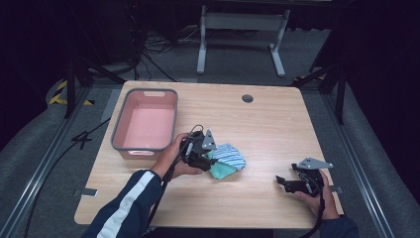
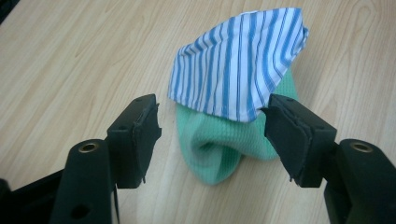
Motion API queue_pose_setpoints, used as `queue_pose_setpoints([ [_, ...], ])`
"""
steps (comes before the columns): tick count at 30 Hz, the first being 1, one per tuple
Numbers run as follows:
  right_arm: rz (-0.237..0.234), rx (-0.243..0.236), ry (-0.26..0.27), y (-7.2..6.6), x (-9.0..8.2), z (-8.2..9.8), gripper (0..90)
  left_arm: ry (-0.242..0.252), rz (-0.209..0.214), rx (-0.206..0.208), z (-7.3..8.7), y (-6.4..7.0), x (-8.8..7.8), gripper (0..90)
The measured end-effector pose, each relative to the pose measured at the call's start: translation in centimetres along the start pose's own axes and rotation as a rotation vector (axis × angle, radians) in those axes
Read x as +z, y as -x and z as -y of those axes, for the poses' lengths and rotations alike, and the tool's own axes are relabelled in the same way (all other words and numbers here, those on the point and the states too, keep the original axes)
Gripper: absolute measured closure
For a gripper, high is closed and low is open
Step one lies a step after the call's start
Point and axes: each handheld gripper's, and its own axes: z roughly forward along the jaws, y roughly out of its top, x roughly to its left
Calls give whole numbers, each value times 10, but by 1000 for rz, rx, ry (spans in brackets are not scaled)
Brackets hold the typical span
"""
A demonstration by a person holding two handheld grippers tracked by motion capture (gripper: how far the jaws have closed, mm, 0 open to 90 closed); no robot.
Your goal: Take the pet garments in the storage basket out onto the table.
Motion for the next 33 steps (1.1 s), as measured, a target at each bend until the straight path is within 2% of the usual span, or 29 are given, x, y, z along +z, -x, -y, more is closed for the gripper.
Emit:
queue_pose_setpoints([
  [3,0,0,0,0,0,0,173,3,-20,-1,3,-1,-8,310],
  [11,0,0,0,0,0,0,174,6,-31,1,17,-2,-21,281],
  [20,0,0,0,0,0,0,173,-35,-75,44,28,6,-30,228],
  [24,0,0,0,0,0,0,173,-39,-75,69,35,10,-37,217],
  [27,0,0,0,0,0,0,173,-38,-71,70,41,12,-40,212],
  [33,0,0,0,0,0,0,173,-52,-103,78,56,15,-46,201],
])
